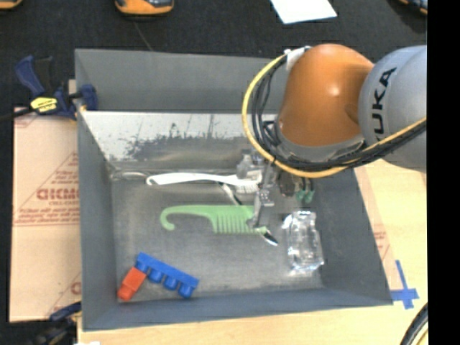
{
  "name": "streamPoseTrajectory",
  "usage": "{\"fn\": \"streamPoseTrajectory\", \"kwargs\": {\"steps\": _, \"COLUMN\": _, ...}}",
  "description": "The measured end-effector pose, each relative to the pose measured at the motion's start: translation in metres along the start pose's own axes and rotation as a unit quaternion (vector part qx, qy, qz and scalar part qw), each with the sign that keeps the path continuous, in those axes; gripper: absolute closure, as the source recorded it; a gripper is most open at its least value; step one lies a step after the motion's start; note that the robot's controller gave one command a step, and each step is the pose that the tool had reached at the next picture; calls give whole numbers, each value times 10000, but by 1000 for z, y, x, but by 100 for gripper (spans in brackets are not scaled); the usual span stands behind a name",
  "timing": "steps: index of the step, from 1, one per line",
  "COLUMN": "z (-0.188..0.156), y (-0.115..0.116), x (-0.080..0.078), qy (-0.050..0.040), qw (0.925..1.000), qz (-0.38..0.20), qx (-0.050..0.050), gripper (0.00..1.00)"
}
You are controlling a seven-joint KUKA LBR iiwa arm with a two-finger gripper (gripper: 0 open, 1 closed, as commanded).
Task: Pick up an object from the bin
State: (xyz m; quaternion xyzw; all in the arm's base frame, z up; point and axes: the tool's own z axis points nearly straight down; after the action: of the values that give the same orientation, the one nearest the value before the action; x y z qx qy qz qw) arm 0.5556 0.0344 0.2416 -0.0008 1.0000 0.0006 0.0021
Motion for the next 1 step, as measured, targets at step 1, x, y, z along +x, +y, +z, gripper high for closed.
{"fn": "streamPoseTrajectory", "kwargs": {"steps": 1, "z": 0, "y": 0, "x": 0, "qy": 0, "qw": 10000, "qz": 1, "qx": 0, "gripper": 0}}
